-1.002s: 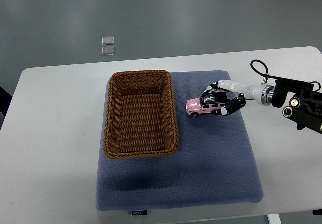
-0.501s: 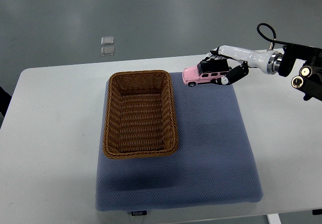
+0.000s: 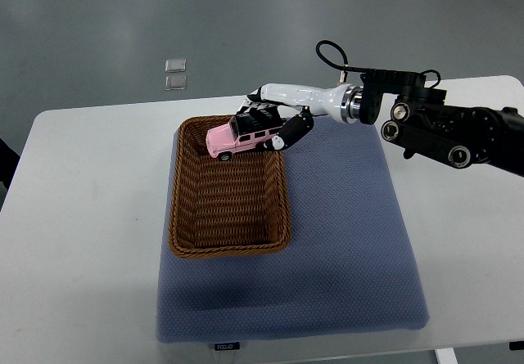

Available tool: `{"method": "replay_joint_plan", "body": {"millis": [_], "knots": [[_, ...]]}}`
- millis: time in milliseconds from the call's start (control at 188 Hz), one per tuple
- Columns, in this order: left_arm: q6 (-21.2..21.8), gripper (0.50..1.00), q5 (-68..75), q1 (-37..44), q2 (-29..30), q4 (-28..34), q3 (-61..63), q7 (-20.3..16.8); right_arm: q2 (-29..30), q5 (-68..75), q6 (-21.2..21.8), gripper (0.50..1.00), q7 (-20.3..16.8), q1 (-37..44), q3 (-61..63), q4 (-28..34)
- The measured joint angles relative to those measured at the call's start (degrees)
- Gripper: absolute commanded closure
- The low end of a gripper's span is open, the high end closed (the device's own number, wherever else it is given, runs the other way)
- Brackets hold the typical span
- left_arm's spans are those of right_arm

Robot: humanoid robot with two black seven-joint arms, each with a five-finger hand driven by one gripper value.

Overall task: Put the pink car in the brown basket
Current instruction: 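Lower the car into the basket and open the right hand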

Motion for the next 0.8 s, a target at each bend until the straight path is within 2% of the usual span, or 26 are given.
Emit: {"method": "replay_joint_plan", "body": {"millis": [155, 288, 410, 474, 512, 522, 538, 565, 602, 624, 800], "knots": [[0.00, 0.500, 0.00, -0.03, 0.00, -0.02, -0.02, 0.00, 5.35, -0.18, -0.46, 1.000, 0.00, -0.72, -2.06, -3.85], [0.00, 0.500, 0.00, -0.05, 0.00, -0.02, 0.04, 0.00, 7.52, -0.29, -1.85, 1.000, 0.10, -2.10, -3.32, -5.91], [0.00, 0.500, 0.00, -0.06, 0.00, -0.02, 0.01, 0.00, 9.26, -0.50, -3.18, 0.957, 0.19, -3.48, -3.86, -7.13], [0.00, 0.500, 0.00, -0.05, 0.00, -0.02, -0.01, 0.00, 9.87, -0.74, -3.54, 0.877, 0.22, -4.25, -3.93, -7.63], [0.00, 0.500, 0.00, -0.03, 0.00, -0.02, -0.01, 0.00, 10.23, -0.84, -3.63, 0.781, 0.26, -4.64, -3.98, -7.85], [0.00, 0.500, 0.00, -0.03, 0.00, -0.02, -0.02, 0.00, 10.31, -0.85, -3.65, 0.781, 0.28, -4.72, -3.99, -7.89], [0.00, 0.500, 0.00, -0.04, 0.00, -0.02, -0.02, 0.00, 10.42, -0.87, -3.67, 0.742, 0.30, -4.84, -4.00, -7.94], [0.00, 0.500, 0.00, -0.04, 0.00, -0.02, -0.02, 0.00, 10.65, -0.90, -3.69, 0.711, 0.33, -5.02, -4.00, -8.00], [0.00, 0.500, 0.00, -0.03, 0.00, -0.01, -0.02, 0.00, 10.94, -0.91, -3.71, 0.624, 0.39, -5.14, -4.00, -8.05], [0.00, 0.500, 0.00, -0.04, 0.00, 0.00, -0.02, 0.00, 11.12, -0.91, -3.71, 0.595, 0.46, -5.19, -4.00, -8.07], [0.00, 0.500, 0.00, -0.06, 0.00, 0.07, -0.03, 0.00, 11.64, -0.77, -3.68, 0.587, 0.71, -5.26, -3.68, -8.11]]}}
